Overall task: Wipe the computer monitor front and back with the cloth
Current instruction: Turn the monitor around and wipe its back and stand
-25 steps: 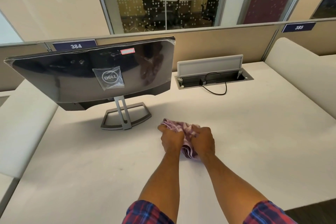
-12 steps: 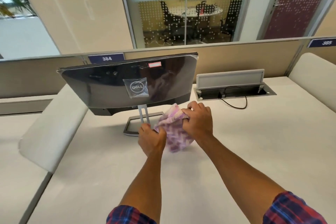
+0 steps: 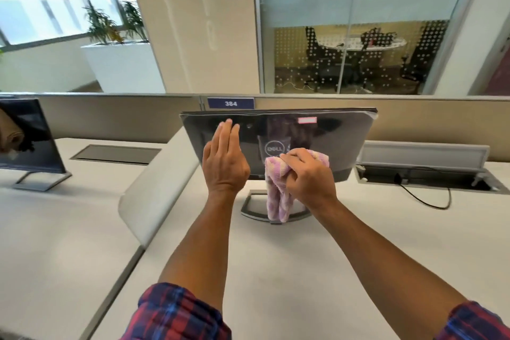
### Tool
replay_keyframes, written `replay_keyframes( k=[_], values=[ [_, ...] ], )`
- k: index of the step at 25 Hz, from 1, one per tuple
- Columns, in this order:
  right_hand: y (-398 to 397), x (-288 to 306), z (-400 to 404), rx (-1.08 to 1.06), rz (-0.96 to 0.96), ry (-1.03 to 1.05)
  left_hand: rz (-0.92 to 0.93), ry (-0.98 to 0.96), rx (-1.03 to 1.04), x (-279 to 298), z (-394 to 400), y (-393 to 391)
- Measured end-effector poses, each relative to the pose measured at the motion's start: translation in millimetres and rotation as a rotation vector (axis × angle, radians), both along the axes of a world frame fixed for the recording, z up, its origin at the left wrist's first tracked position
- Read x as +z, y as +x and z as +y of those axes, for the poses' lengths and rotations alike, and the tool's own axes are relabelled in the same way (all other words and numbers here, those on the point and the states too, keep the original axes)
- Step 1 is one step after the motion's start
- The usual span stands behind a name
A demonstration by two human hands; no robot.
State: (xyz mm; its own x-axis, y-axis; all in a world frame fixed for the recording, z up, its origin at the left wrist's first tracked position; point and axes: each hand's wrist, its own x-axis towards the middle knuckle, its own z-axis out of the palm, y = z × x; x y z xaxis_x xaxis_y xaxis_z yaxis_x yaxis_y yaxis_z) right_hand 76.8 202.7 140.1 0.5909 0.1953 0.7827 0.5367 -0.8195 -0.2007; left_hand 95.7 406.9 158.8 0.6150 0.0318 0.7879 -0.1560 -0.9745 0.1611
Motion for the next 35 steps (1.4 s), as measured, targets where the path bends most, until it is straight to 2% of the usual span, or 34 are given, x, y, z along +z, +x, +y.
replay_keyframes(
  k=[3,5,8,11,13,17,20,23,28,31,32,35],
  values=[
    [6.0,10.0,26.0,0.083,-0.002,0.053,0.083,-0.135,0.093,31.3,35.3,9.2],
    [10.3,13.6,45.9,0.12,0.003,0.055,0.207,-0.223,0.137,41.2,62.1,17.8],
    [18.9,16.9,77.1,0.132,-0.022,-0.03,0.415,-0.246,0.096,46.6,92.4,32.4],
    [29.4,26.1,98.6,0.097,-0.016,-0.044,0.42,-0.236,0.023,51.2,97.7,39.0],
    [36.6,38.6,109.8,0.061,0.02,0.081,0.4,-0.315,-0.005,54.0,100.8,40.1],
    [45.6,72.4,130.4,0.053,0.143,0.522,0.36,-0.456,-0.047,54.9,113.8,40.1],
    [48.7,80.4,147.9,0.09,0.115,0.589,0.35,-0.446,-0.051,56.6,114.9,39.6],
    [49.5,68.4,169.5,0.12,0.096,0.433,0.335,-0.496,-0.039,58.8,116.4,41.6],
    [69.9,7.2,179.1,-0.111,-0.18,-0.218,0.287,-0.437,-0.025,55.0,111.4,41.4],
    [87.3,-6.1,176.3,-0.055,-0.301,-0.561,0.279,-0.42,-0.021,55.3,111.4,41.7],
    [93.1,-0.9,175.2,-0.035,-0.332,-0.62,0.279,-0.411,-0.019,54.9,111.6,41.1],
    [104.9,9.0,176.2,-0.018,-0.307,-0.604,0.271,-0.386,-0.02,54.9,109.6,38.9]
  ],
)
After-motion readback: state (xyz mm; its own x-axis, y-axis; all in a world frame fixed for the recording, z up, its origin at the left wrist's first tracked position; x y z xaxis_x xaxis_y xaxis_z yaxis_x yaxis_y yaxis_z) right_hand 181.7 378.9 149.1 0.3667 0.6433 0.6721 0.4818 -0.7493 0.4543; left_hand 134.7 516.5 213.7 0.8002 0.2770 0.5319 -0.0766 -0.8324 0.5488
